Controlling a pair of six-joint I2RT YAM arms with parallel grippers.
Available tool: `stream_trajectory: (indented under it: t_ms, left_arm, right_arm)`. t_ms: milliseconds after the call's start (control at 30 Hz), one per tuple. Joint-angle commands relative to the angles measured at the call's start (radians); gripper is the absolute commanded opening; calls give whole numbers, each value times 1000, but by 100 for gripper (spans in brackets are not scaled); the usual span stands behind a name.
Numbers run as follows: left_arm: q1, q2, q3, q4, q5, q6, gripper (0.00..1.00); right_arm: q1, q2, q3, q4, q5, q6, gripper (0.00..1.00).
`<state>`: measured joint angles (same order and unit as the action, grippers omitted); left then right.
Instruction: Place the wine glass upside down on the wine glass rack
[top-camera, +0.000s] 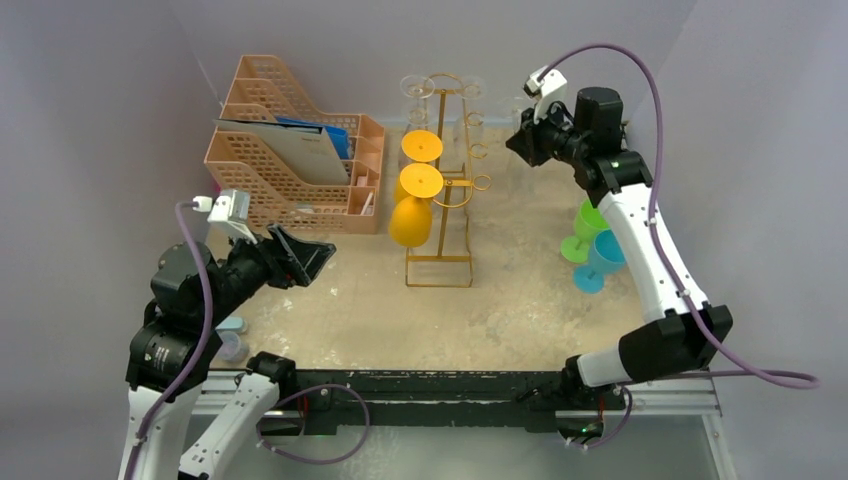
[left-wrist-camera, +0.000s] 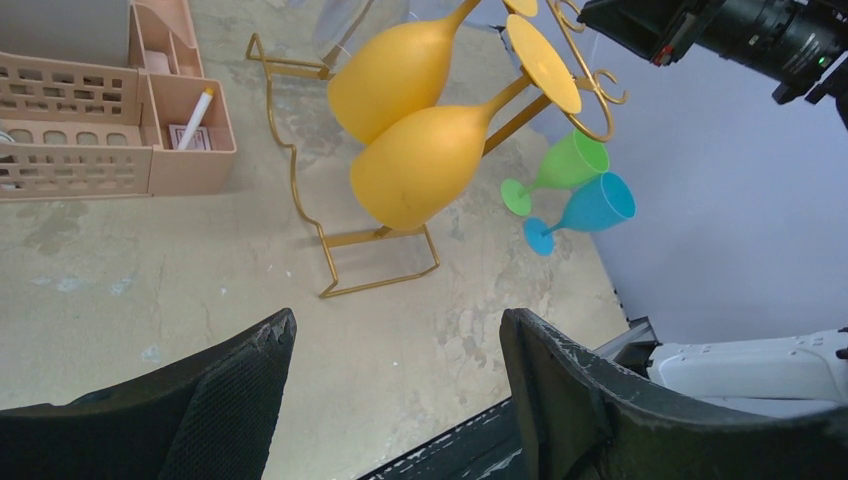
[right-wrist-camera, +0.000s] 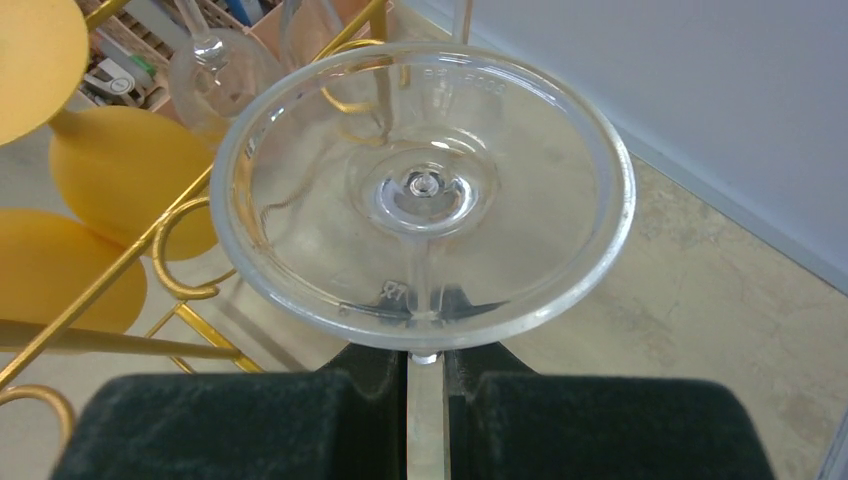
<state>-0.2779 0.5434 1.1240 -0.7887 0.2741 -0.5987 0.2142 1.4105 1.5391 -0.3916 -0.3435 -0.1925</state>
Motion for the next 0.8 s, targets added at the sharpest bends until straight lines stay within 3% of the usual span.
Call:
stream_trajectory:
  t_ms: [0,200,767]
  left_arm:
    - [-4,23,-7,34,23,42,73]
    - [-3,31,-26,54,29,36,73]
    - [-3,62,-49,94,49,2,73]
  right_arm:
    - [-41,54,67,30,-161,-68,0]
    - [-44,101,41,119,-306,-82,0]
    - [-42,214,65,264,-363,-32,0]
